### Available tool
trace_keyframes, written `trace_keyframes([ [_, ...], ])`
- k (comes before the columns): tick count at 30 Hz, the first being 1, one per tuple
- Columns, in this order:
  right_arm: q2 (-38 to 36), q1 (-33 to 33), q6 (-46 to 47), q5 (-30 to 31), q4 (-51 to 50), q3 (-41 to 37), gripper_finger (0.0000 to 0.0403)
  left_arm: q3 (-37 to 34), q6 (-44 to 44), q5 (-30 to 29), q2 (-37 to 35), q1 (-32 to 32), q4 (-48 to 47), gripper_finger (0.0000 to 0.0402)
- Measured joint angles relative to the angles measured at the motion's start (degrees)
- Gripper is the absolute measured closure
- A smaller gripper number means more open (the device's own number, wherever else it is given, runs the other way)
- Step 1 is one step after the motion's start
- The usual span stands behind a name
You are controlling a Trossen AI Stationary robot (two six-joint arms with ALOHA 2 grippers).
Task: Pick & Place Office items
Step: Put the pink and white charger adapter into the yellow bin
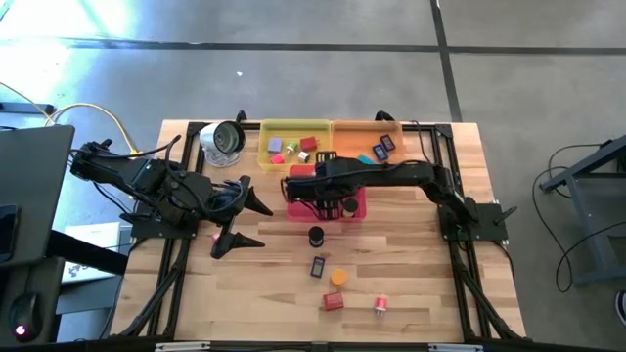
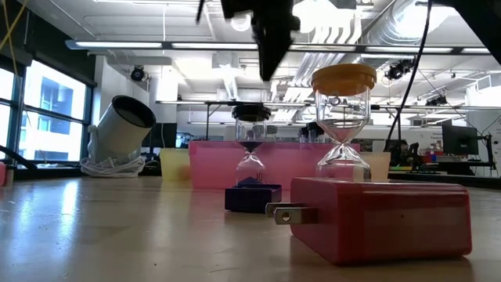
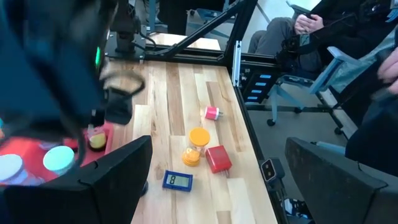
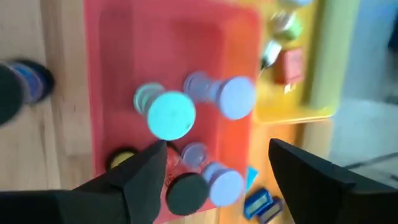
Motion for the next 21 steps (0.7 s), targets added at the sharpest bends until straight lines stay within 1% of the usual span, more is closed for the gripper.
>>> trace_keyframes([
  [3,-0.21,1.76,0.25,3.32,-2.10,5.72,0.0131,0.02,-1.16,0.04,0.00,0.00,-0.57,0.0043],
  [5,-3.57,3.52,0.31,6.84,-1.49,3.81,0.0131,0.03,-2.94,0.03,-0.01,0.01,-1.77,0.0043],
  [7,-5.72,5.25,0.60,9.84,-1.99,3.76,0.0131,0.04,-4.25,0.05,0.00,0.01,-3.12,0.0043],
  [11,-11.67,9.00,6.27,11.86,-3.30,3.78,0.0131,0.04,-6.60,0.05,0.15,-0.02,-4.47,0.0043],
  [15,-17.74,12.87,15.80,7.24,-3.69,3.72,0.0131,0.00,-6.91,-0.01,0.84,0.00,-4.41,0.0043],
  [21,-25.49,18.64,31.21,-6.34,-3.58,3.74,0.0131,-0.09,-8.33,-0.01,2.87,-0.39,-4.78,0.0043],
])
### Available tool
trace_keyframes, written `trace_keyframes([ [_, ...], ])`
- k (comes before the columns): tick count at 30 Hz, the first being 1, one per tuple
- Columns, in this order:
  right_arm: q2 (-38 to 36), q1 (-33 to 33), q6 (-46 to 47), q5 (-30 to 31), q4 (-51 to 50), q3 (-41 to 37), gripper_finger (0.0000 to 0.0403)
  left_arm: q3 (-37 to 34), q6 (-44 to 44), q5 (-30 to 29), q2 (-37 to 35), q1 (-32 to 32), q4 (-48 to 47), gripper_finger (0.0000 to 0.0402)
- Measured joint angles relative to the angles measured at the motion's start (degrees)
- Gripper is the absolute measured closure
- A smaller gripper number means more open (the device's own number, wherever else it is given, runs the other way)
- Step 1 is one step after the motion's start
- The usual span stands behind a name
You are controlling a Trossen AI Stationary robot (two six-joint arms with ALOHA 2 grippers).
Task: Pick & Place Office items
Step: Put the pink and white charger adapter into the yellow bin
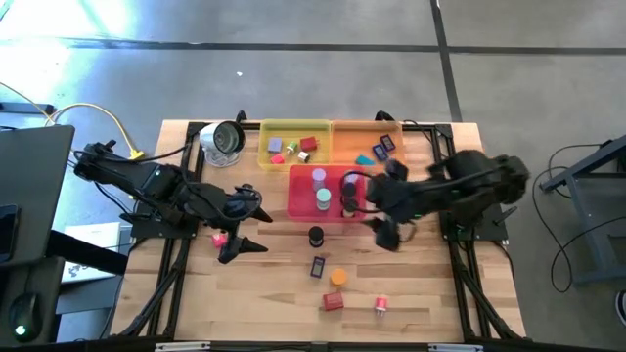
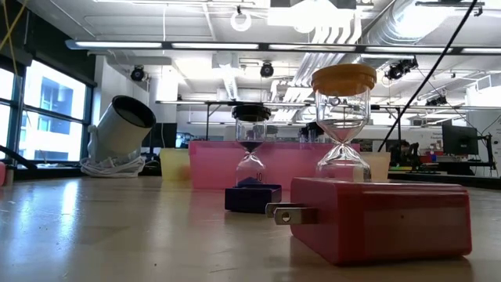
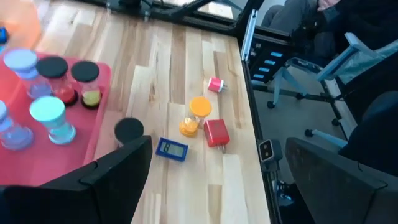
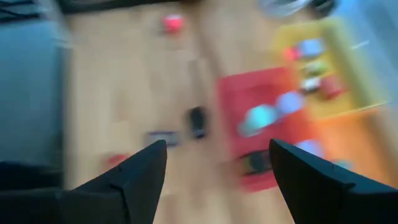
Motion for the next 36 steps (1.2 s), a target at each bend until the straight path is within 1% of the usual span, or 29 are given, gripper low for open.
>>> trace_keyframes([
  [4,-2.10,4.65,9.12,-7.94,-0.19,-0.02,0.0131,-0.07,-3.20,0.18,1.40,-0.62,-1.38,0.0043],
  [6,-2.50,7.60,13.83,-10.25,-0.26,-0.04,0.0131,-0.08,-4.52,0.21,2.00,-1.08,-1.40,0.0043],
  [10,-2.46,13.89,22.38,-9.89,-0.35,-0.04,0.0131,-0.15,-7.07,0.21,3.29,-2.34,-1.49,0.0043],
  [12,-1.84,16.67,24.69,-9.36,-0.36,-0.04,0.0131,-0.17,-8.37,0.15,3.88,-3.05,-1.44,0.0043],
  [18,1.56,26.39,21.53,-10.42,-0.25,-0.13,0.0131,-0.17,-11.74,-0.87,5.73,-5.52,-1.21,0.0043],
  [22,3.98,31.20,25.01,-8.33,0.49,-0.11,0.0131,-0.17,-14.44,-2.61,7.29,-7.35,-1.18,0.0043],
  [25,6.31,33.54,31.99,-7.92,0.61,-0.11,0.0131,-0.17,-14.91,-3.28,8.43,-8.71,-1.10,0.0043],
  [28,8.64,35.43,42.58,-8.76,0.01,-0.11,0.0131,-0.22,-14.80,-3.31,9.18,-9.82,-1.01,0.0043],
  [32,11.95,36.10,56.39,-9.73,-0.14,-0.09,0.0131,-0.22,-14.55,-3.44,9.44,-10.89,-1.20,0.0043],
  [36,15.67,35.58,67.69,-10.02,-0.15,-0.09,0.0131,-0.22,-14.43,-2.86,9.34,-11.70,-1.26,0.0043],
])
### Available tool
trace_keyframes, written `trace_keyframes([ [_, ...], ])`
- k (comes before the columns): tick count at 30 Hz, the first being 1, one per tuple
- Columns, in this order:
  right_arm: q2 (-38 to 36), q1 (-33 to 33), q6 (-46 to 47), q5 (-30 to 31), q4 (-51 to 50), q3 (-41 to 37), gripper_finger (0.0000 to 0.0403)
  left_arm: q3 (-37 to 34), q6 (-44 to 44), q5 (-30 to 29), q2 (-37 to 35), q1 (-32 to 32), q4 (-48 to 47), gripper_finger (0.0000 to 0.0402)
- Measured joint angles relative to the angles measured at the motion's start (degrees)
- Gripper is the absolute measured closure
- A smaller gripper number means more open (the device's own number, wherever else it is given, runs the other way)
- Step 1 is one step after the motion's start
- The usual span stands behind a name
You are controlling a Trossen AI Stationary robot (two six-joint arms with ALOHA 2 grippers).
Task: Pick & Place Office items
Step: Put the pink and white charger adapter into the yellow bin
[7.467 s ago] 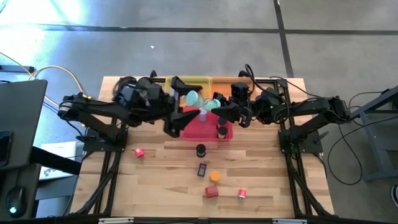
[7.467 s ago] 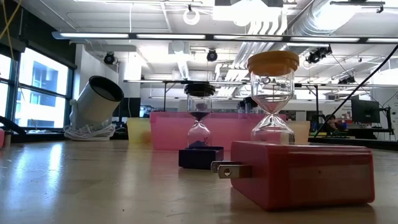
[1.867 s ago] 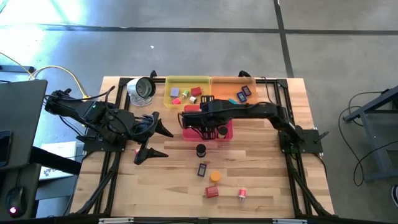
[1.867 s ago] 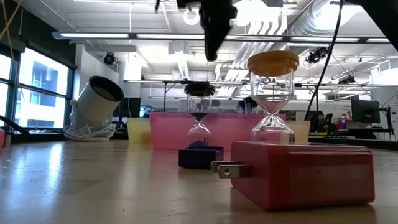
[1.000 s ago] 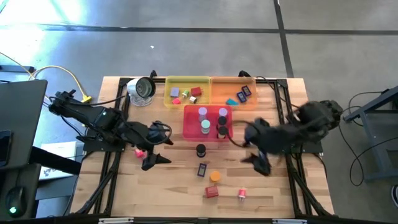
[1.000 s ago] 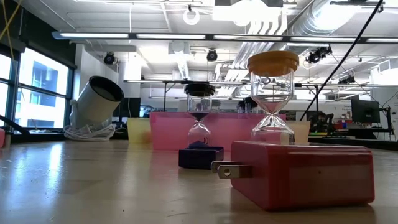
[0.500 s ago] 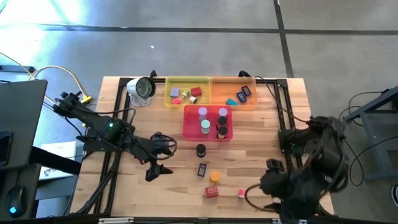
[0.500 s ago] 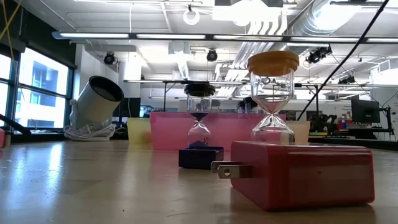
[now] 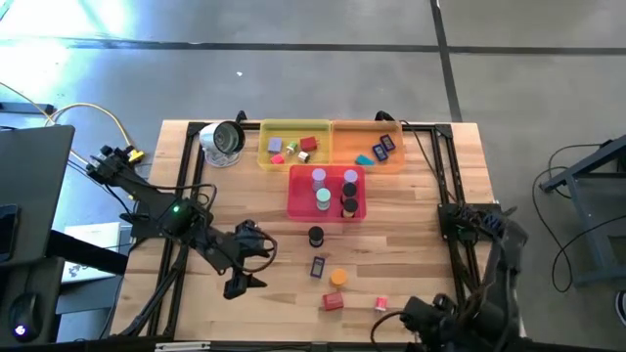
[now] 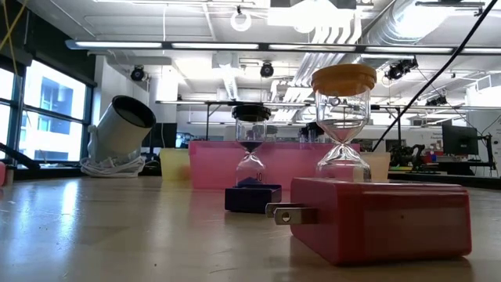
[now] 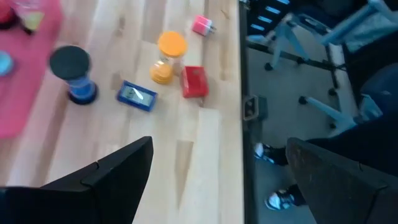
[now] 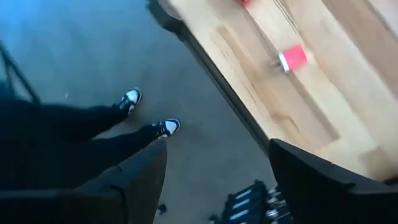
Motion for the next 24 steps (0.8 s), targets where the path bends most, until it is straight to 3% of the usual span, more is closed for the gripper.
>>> trace_keyframes([
  [9,8.24,-3.61,17.55,-9.75,-0.20,0.00,0.0131,0.00,2.00,2.84,-0.14,-3.67,0.07,0.0043],
  [16,12.31,-5.54,30.09,-2.14,-0.22,0.00,0.0131,0.00,4.91,2.53,-0.01,-6.25,0.06,0.0043],
  [24,13.25,-9.03,31.35,-5.07,-0.26,-4.19,0.0131,0.00,4.94,2.38,-0.01,-8.34,0.09,0.0043],
])
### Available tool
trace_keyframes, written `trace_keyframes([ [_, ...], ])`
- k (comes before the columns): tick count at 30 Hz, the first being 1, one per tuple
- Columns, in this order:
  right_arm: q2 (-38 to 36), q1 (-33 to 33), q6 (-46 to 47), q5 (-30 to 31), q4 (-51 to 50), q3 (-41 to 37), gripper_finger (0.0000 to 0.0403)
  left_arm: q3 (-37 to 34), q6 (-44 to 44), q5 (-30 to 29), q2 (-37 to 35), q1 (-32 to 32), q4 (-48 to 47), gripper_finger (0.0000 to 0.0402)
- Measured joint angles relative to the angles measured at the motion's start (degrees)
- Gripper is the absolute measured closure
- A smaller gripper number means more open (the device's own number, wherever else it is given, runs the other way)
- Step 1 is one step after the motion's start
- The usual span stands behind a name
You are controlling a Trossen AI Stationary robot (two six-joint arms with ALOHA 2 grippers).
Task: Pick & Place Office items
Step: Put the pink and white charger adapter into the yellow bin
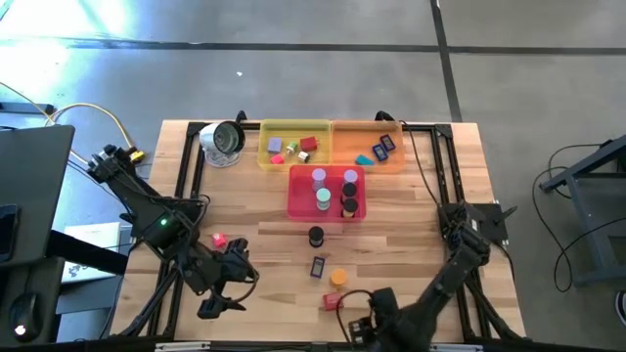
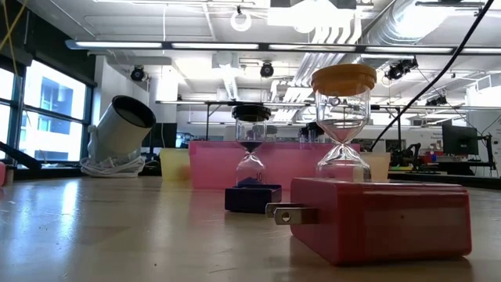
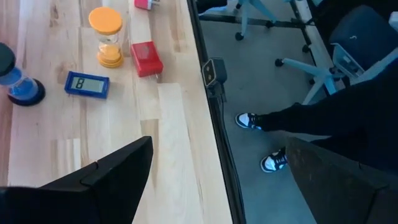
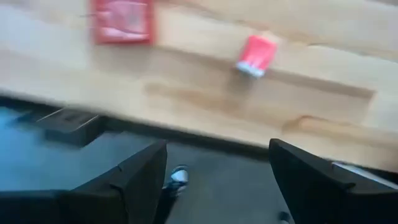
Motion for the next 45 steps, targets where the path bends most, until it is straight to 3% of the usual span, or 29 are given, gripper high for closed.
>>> trace_keyframes([
  [7,0.07,-2.54,-6.65,-9.69,1.61,-8.22,0.0131,0.00,-0.81,0.05,0.00,-2.54,-0.01,0.0043],
  [15,0.07,-4.77,-17.23,-6.84,7.70,-9.06,0.0131,0.00,-1.04,-0.30,0.00,-4.73,0.01,0.0043],
  [20,0.07,-5.52,-13.47,-8.23,2.71,-9.04,0.0131,0.00,-2.47,-0.36,0.00,-4.75,0.00,0.0043],
  [26,-0.02,-6.15,-17.59,-12.21,0.14,-9.04,0.0131,0.00,-2.03,-0.34,0.02,-5.39,-0.02,0.0043],
  [31,-0.42,-6.64,-19.07,-10.73,0.07,-10.19,0.0131,0.00,-1.92,-0.38,0.02,-5.32,-0.03,0.0043],
  [39,-6.77,-6.41,-14.41,-14.23,1.17,-21.78,0.0131,0.00,-1.92,-0.36,0.02,-5.34,-0.03,0.0043],
  [45,-16.89,-6.35,-7.69,-9.26,7.30,-32.61,0.0131,0.00,-1.93,-0.35,0.04,-5.34,-0.12,0.0043],
])
